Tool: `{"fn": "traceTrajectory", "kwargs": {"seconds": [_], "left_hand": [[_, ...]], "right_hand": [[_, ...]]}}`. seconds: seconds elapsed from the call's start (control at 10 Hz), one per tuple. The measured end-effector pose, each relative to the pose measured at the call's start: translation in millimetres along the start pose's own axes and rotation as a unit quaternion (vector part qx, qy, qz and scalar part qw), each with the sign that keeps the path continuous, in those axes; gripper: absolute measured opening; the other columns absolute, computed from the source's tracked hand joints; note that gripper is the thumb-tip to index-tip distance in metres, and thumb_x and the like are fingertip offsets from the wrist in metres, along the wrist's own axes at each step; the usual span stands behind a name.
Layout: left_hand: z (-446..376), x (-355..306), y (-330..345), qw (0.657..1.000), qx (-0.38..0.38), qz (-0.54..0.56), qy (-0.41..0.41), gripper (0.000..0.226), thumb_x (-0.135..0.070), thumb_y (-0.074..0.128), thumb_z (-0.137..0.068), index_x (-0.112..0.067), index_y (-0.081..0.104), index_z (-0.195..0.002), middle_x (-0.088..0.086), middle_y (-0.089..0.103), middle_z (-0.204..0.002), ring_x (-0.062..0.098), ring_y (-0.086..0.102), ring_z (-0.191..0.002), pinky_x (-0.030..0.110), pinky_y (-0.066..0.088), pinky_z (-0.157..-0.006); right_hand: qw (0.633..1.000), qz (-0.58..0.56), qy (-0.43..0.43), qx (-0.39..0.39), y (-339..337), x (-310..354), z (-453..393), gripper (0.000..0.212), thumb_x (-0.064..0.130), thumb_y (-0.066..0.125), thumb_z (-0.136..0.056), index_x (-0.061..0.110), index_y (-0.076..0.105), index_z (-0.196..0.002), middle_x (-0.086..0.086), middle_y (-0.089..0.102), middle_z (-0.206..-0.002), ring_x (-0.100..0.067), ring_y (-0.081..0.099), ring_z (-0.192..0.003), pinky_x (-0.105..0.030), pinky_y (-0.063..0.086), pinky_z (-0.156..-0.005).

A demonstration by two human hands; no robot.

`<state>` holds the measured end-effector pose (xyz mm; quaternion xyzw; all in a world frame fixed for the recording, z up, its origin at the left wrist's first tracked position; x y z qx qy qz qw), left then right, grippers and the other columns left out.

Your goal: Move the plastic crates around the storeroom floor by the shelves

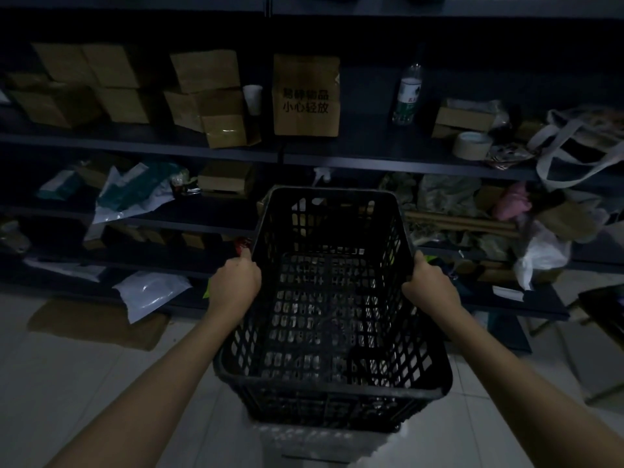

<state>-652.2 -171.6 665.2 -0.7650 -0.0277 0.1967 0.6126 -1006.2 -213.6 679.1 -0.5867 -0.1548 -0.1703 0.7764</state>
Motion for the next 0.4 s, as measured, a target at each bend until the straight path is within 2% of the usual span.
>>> {"fn": "traceTrajectory", "kwargs": {"seconds": [0.1, 0.2, 0.3, 0.4], "left_hand": [[0.5, 0.0, -2.5, 1.000, -0.015, 0.015, 0.013, 0.021, -0.018, 0.043, -0.093, -0.003, 0.056, -0.099, 0.017, 0.066, -0.088, 0.035, 0.062, -0.074, 0.038, 0.049, -0.059], [2.1, -1.7, -4.9, 0.999, -0.020, 0.029, 0.011, 0.021, -0.017, 0.043, -0.092, -0.003, 0.056, -0.100, 0.015, 0.064, -0.093, 0.034, 0.061, -0.080, 0.045, 0.053, -0.066], [0.7, -4.3, -8.2, 0.999, -0.008, 0.038, 0.018, 0.031, -0.020, 0.043, -0.093, -0.007, 0.053, -0.118, 0.015, 0.058, -0.110, 0.034, 0.057, -0.097, 0.048, 0.053, -0.074], [-5.4, -19.0, -24.0, 0.997, -0.015, 0.062, 0.043, 0.041, -0.026, 0.044, -0.095, -0.011, 0.046, -0.134, 0.014, 0.051, -0.123, 0.033, 0.050, -0.112, 0.048, 0.051, -0.079]], "right_hand": [[1.000, -0.014, 0.003, 0.006, 1.8, -2.4, 0.0, 0.073, 0.009, 0.050, -0.090, 0.012, 0.011, -0.151, -0.017, 0.062, -0.091, -0.032, 0.059, -0.069, -0.035, 0.041, -0.050], [1.000, -0.025, 0.009, 0.006, 0.5, -3.4, 1.8, 0.072, 0.006, 0.049, -0.090, 0.011, 0.010, -0.152, -0.018, 0.063, -0.092, -0.031, 0.058, -0.068, -0.035, 0.041, -0.050], [1.000, -0.003, -0.008, -0.010, -7.0, -0.7, 0.9, 0.064, 0.006, 0.053, -0.089, 0.012, 0.027, -0.147, -0.017, 0.063, -0.101, -0.031, 0.061, -0.077, -0.038, 0.050, -0.056], [0.993, 0.001, -0.071, -0.091, -28.3, 23.7, 0.7, 0.057, 0.010, 0.055, -0.088, 0.017, 0.039, -0.142, -0.019, 0.055, -0.125, -0.034, 0.059, -0.101, -0.043, 0.056, -0.072]]}}
Point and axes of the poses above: each hand's wrist, its own z-axis away from the middle knuckle, its own y-axis out of the palm, x = y × z, the point moved 6 cm from there along -z, towards the middle knuckle
